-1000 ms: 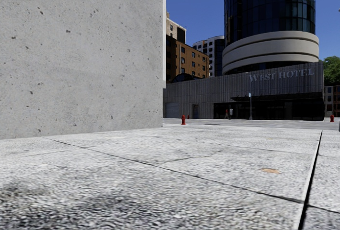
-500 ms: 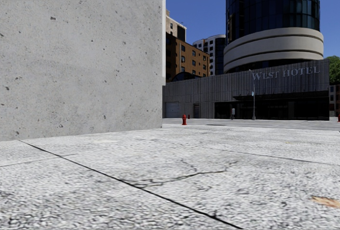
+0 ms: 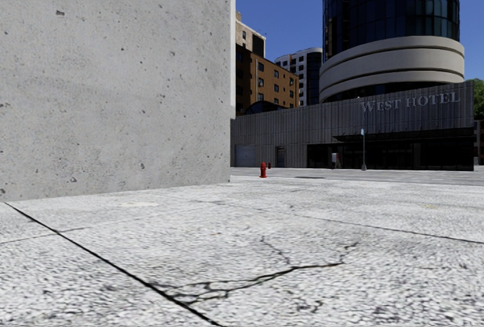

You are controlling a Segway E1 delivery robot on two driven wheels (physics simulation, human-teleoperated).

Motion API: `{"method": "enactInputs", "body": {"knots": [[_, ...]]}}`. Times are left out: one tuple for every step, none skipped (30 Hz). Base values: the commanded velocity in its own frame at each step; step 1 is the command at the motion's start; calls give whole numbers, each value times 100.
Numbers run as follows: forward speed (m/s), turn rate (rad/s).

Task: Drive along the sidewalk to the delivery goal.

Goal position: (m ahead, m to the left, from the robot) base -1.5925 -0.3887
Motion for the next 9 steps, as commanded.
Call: {"method": "enactInputs", "body": {"knots": [[0, 0], [0, 0], [0, 0], [0, 0], [0, 0], [0, 0], [0, 0], [0, 0], [0, 0]]}}
